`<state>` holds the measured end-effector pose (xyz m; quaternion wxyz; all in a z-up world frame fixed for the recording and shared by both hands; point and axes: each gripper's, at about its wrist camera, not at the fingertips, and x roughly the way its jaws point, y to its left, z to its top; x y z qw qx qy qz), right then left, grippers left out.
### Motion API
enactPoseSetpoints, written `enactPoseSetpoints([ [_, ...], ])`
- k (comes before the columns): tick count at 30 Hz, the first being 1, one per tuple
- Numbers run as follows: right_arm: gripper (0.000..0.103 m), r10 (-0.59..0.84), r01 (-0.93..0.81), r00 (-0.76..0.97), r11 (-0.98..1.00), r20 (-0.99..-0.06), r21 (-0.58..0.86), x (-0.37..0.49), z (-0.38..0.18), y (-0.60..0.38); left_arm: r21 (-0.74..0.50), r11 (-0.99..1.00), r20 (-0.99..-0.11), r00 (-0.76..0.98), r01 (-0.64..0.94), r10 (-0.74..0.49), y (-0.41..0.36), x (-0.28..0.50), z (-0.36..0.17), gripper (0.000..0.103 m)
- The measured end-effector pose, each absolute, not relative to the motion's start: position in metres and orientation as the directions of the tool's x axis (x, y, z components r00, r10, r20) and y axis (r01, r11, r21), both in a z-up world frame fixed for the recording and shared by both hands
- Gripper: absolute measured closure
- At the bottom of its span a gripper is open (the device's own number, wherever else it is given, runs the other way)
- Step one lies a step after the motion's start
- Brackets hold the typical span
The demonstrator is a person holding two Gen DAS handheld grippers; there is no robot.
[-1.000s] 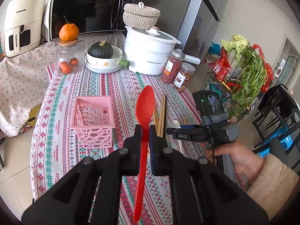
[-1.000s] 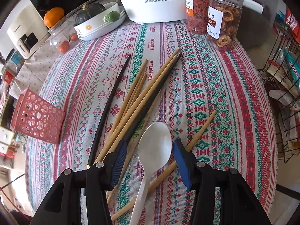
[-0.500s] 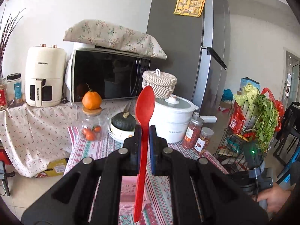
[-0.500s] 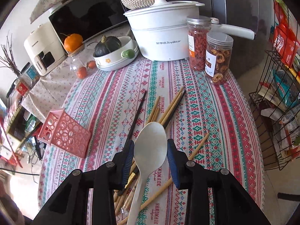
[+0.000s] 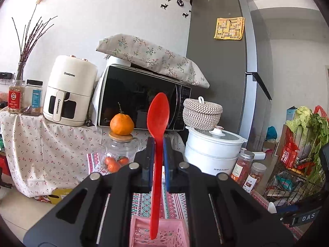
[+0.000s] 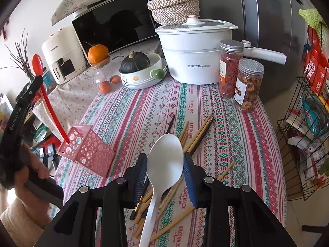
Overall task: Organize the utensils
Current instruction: 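Lower the red spoon into the pink basket and open the left tool while the right carries the white spoon, then lower the white spoon into the pink basket and open the right tool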
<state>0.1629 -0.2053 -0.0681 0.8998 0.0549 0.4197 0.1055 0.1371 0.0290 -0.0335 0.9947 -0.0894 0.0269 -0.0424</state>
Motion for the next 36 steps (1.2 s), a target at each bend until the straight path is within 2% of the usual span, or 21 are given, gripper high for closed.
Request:
enactPoseSetpoints([
  [3, 0.067, 0.239, -0.156, 0.630, 0.971, -0.739, 0.180, 0.162, -0.067, -0.200, -0.166, 0.984, -0.072, 0.994, 0.072, -0.085, 0.028, 0.139, -0.042, 0.093],
  [7, 0.067, 0.244, -0.163, 0.646, 0.970, -0.723, 0.181, 0.159, -0.062, -0.195, -0.189, 0.981, -0.140, 0.987, 0.049, -0.077, 0.037, 0.140, -0.044, 0.079],
  [10, 0.067, 0.254, -0.164, 0.671, 0.967, -0.696, 0.194, 0.155, -0.054, -0.192, -0.195, 0.980, -0.189, 0.980, 0.028, -0.066, 0.042, 0.135, -0.035, 0.074],
  [12, 0.067, 0.266, -0.168, 0.690, 0.964, -0.673, 0.208, 0.151, -0.047, -0.190, -0.197, 0.980, -0.225, 0.972, 0.020, -0.065, 0.045, 0.133, -0.028, 0.067],
  [14, 0.067, 0.270, -0.171, 0.712, 0.962, -0.648, 0.213, 0.147, -0.039, -0.187, -0.194, 0.981, -0.269, 0.961, 0.010, -0.063, 0.049, 0.127, -0.018, 0.049],
  [17, 0.067, 0.274, -0.175, 0.747, 0.960, -0.606, 0.218, 0.141, -0.027, -0.180, -0.192, 0.981, -0.345, 0.936, -0.002, -0.066, 0.057, 0.117, -0.004, 0.034],
  [26, 0.067, 0.267, -0.178, 0.845, 0.958, -0.464, 0.227, 0.135, 0.009, -0.152, -0.096, 0.995, -0.650, 0.758, -0.009, -0.056, 0.074, 0.091, -0.008, 0.006],
  [33, 0.067, 0.251, -0.186, 0.888, 0.962, -0.384, 0.198, 0.149, 0.019, -0.110, -0.191, 0.981, -0.769, 0.627, -0.040, -0.124, 0.096, 0.090, -0.052, 0.005],
  [36, 0.067, 0.229, -0.182, 0.904, 0.970, -0.362, 0.161, 0.157, 0.016, -0.090, -0.174, 0.984, -0.782, 0.612, -0.034, -0.117, 0.095, 0.094, -0.057, 0.005],
])
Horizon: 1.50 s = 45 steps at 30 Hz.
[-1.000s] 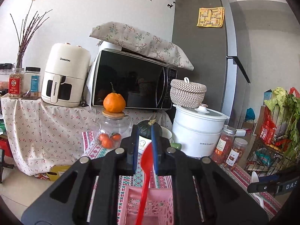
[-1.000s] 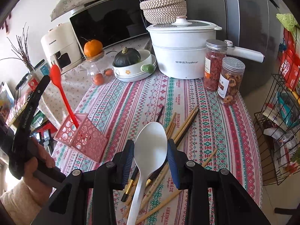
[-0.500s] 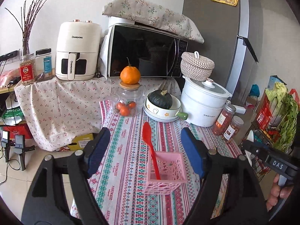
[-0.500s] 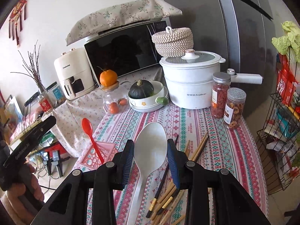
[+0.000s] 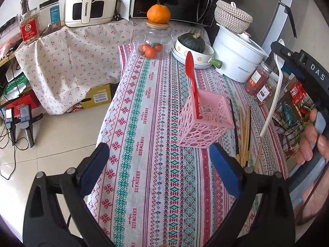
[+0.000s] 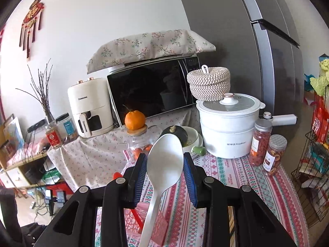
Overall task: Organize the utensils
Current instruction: 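Lower the white spoon into the pink basket and open the right tool, then reach the left tool to the black chopstick and close on it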
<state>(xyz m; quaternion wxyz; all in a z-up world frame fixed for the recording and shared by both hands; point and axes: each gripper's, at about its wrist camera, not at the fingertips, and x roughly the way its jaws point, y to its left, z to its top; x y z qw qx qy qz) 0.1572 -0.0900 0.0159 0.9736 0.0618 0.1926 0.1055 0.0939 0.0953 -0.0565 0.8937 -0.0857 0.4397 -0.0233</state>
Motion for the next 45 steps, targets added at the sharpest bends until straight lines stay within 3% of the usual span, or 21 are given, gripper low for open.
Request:
enactPoseSetpoints([
  [10, 0.067, 0.123, -0.117, 0.941, 0.992, -0.315, 0.039, 0.184, -0.009, -0.053, -0.204, 0.978, -0.805, 0.575, -0.043, -0.143, 0.100, 0.096, -0.060, 0.005],
  [20, 0.066, 0.177, -0.169, 0.908, 0.984, -0.381, 0.055, 0.183, -0.028, -0.049, -0.196, 0.980, -0.806, 0.577, -0.046, -0.134, 0.100, 0.099, -0.061, 0.005],
  [24, 0.052, 0.225, -0.197, 0.884, 0.974, -0.410, 0.109, 0.177, -0.023, -0.062, -0.192, 0.981, -0.801, 0.582, -0.034, -0.137, 0.096, 0.097, -0.060, 0.005],
  [29, 0.042, 0.236, -0.187, 0.868, 0.970, -0.437, 0.153, 0.164, -0.008, -0.090, -0.181, 0.983, -0.790, 0.597, -0.015, -0.137, 0.090, 0.092, -0.055, 0.005],
  [37, 0.017, 0.172, -0.132, 0.843, 0.985, -0.509, 0.114, 0.138, 0.004, -0.138, -0.144, 0.989, -0.772, 0.623, 0.023, -0.127, 0.070, 0.083, -0.047, 0.005],
  [45, 0.004, 0.105, -0.048, 0.768, 0.993, -0.632, 0.107, 0.123, -0.014, -0.186, -0.098, 0.993, -0.776, 0.619, 0.072, -0.122, 0.040, 0.077, -0.048, 0.005],
])
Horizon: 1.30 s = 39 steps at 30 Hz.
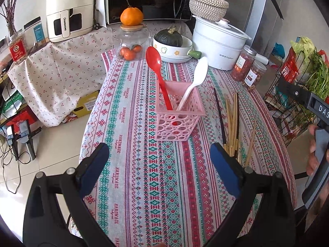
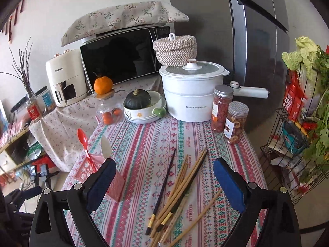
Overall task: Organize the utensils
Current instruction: 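Reach the left tool to the black chopstick and close on it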
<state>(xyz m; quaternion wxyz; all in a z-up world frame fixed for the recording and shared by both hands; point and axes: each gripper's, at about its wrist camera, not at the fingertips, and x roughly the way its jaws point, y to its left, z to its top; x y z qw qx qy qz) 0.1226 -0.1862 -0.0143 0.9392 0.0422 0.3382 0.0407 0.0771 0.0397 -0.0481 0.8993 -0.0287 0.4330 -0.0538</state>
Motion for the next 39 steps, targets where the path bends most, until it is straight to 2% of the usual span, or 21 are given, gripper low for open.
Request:
enactPoseSetpoints([
  [8, 0.002, 0.057, 0.078, 0.644, 0.987, -0.763, 0.139, 0.123, -0.048, -0.239, -0.034, 0.992, -0.805, 0.585, 0.122, -0.100, 0.005, 0.075, -0.062, 0.005],
  [12, 0.002, 0.025, 0.116, 0.593, 0.986, -0.804, 0.116, 0.125, -0.058, -0.259, -0.039, 0.986, -0.824, 0.553, 0.164, -0.124, -0.017, 0.078, -0.063, 0.005],
  [18, 0.002, 0.048, 0.122, 0.524, 0.984, -0.850, 0.131, 0.134, -0.070, -0.282, -0.033, 0.972, -0.840, 0.521, 0.232, -0.153, -0.065, 0.097, -0.059, 0.005],
  [23, 0.002, 0.045, 0.167, 0.487, 0.976, -0.872, 0.143, 0.141, -0.079, -0.303, -0.084, 0.965, -0.856, 0.478, 0.247, -0.196, -0.107, 0.129, -0.064, 0.007],
  [27, 0.002, 0.070, 0.221, 0.448, 0.957, -0.891, 0.187, 0.145, -0.089, -0.324, -0.083, 0.970, -0.875, 0.450, 0.228, -0.180, -0.132, 0.165, -0.076, 0.025],
  [29, 0.002, 0.071, 0.248, 0.435, 0.949, -0.898, 0.196, 0.148, -0.094, -0.332, -0.070, 0.975, -0.886, 0.437, 0.209, -0.157, -0.137, 0.185, -0.086, 0.043],
  [32, 0.002, 0.074, 0.273, 0.417, 0.941, -0.906, 0.202, 0.153, -0.100, -0.342, -0.098, 0.980, -0.903, 0.398, 0.172, -0.160, -0.138, 0.213, -0.103, 0.060],
  [34, 0.002, 0.076, 0.281, 0.409, 0.938, -0.909, 0.205, 0.156, -0.103, -0.347, -0.100, 0.984, -0.911, 0.383, 0.149, -0.151, -0.140, 0.227, -0.113, 0.067],
  [39, 0.002, 0.078, 0.285, 0.394, 0.937, -0.916, 0.202, 0.163, -0.109, -0.349, -0.054, 0.992, -0.923, 0.374, 0.113, -0.092, -0.146, 0.251, -0.132, 0.074],
])
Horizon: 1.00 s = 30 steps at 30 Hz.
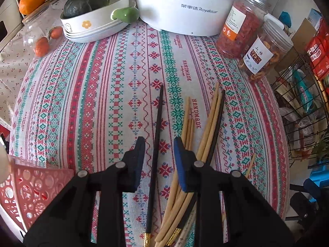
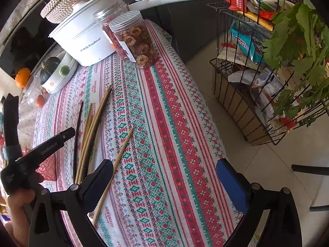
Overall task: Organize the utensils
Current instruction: 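Reach the left tool to the black chopstick and close on it, then lift the black chopstick with the left tool while the right tool grasps a wooden chopstick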
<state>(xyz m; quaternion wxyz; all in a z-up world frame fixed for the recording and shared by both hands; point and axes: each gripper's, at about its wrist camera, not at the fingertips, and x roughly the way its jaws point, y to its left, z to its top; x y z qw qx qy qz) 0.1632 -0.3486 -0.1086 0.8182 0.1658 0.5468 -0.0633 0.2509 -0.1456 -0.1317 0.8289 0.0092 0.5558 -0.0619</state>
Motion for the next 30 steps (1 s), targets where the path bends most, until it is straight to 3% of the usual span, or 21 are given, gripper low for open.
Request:
enactPoseSetpoints([
  [6, 0.002, 0.105, 0.247, 0.383, 0.946, -0.918, 0.211, 0.170, -0.111, -0.336, -0.048, 0.995, -0.930, 0.360, 0.086, -0.076, -0.143, 0.263, -0.148, 0.081],
  [9, 0.002, 0.104, 0.225, 0.381, 0.953, -0.919, 0.202, 0.173, -0.111, -0.329, -0.010, 0.994, -0.926, 0.373, 0.113, -0.051, -0.147, 0.259, -0.148, 0.096],
  [13, 0.002, 0.094, 0.218, 0.370, 0.958, -0.924, 0.184, 0.176, -0.115, -0.323, -0.002, 0.990, -0.929, 0.366, 0.140, -0.054, -0.151, 0.248, -0.144, 0.097],
  [24, 0.002, 0.036, 0.201, 0.339, 0.973, -0.940, 0.110, 0.167, -0.125, -0.314, -0.065, 0.952, -0.869, 0.452, 0.301, -0.203, -0.123, 0.157, -0.081, 0.097],
  [30, 0.002, 0.085, 0.216, 0.322, 0.963, -0.943, 0.160, 0.164, -0.130, -0.312, -0.115, 0.922, -0.803, 0.512, 0.369, -0.305, -0.082, 0.117, -0.048, 0.097],
])
